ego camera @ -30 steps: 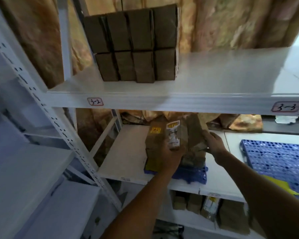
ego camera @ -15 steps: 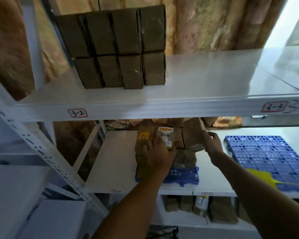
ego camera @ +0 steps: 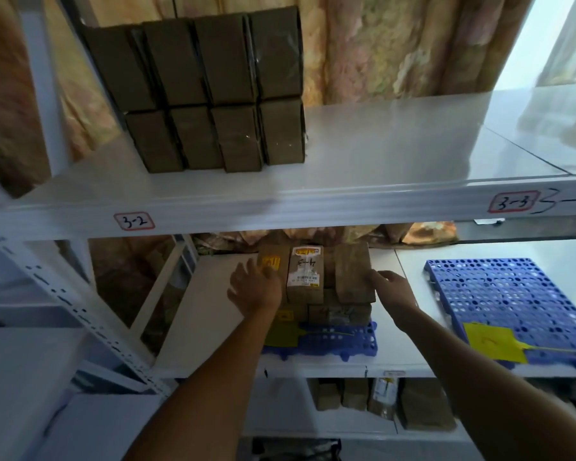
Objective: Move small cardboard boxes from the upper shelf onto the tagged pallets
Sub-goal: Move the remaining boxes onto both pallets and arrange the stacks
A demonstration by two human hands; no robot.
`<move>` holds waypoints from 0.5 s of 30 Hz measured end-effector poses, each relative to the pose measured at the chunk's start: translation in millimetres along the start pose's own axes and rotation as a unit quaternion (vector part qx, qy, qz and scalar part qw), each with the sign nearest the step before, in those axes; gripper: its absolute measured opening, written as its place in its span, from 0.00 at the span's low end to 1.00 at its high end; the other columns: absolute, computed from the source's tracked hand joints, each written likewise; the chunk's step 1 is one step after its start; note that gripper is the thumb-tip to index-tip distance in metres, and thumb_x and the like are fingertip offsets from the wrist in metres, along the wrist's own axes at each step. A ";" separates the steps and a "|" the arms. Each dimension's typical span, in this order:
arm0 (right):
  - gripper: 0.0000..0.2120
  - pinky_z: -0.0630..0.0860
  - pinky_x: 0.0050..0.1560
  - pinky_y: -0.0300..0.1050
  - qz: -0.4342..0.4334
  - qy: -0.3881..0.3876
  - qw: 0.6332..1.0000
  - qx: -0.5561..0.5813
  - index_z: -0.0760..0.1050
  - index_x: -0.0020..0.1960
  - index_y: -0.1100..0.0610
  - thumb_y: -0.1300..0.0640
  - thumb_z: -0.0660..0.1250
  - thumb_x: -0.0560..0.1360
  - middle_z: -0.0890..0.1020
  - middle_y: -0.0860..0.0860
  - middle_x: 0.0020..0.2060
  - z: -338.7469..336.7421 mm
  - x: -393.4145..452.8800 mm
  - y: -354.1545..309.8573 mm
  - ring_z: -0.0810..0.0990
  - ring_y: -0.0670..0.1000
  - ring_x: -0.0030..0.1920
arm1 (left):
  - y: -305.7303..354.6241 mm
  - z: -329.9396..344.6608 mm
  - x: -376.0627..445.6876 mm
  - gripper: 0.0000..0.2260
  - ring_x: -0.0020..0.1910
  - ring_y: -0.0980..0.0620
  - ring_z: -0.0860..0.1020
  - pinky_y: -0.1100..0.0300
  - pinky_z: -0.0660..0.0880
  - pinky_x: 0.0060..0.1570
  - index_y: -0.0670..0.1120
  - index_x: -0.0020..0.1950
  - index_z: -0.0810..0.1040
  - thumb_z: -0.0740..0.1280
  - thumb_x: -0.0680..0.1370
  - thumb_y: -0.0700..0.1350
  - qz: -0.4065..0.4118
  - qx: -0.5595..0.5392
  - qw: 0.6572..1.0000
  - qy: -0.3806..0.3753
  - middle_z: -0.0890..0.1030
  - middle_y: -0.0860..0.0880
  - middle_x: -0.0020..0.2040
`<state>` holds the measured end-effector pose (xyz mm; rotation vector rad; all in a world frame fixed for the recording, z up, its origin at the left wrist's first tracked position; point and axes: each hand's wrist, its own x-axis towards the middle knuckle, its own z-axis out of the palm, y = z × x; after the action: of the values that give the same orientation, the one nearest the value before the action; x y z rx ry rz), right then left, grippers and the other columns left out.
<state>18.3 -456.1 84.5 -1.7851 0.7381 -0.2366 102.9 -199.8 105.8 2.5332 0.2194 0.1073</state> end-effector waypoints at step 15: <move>0.10 0.74 0.43 0.45 -0.011 -0.117 0.988 -0.100 0.83 0.51 0.58 0.52 0.68 0.81 0.85 0.56 0.47 -1.2 -5.8 -24.1 0.82 0.54 0.46 | -25.3 -5.2 8.3 0.26 0.75 0.40 0.67 0.46 0.65 0.73 0.49 0.82 0.56 0.49 0.85 0.58 0.015 -0.094 0.983 -0.159 0.64 0.44 0.79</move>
<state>21.8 -449.5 108.2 -1.9720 0.5895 0.0342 107.0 -174.8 96.1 2.3251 0.0405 -0.2533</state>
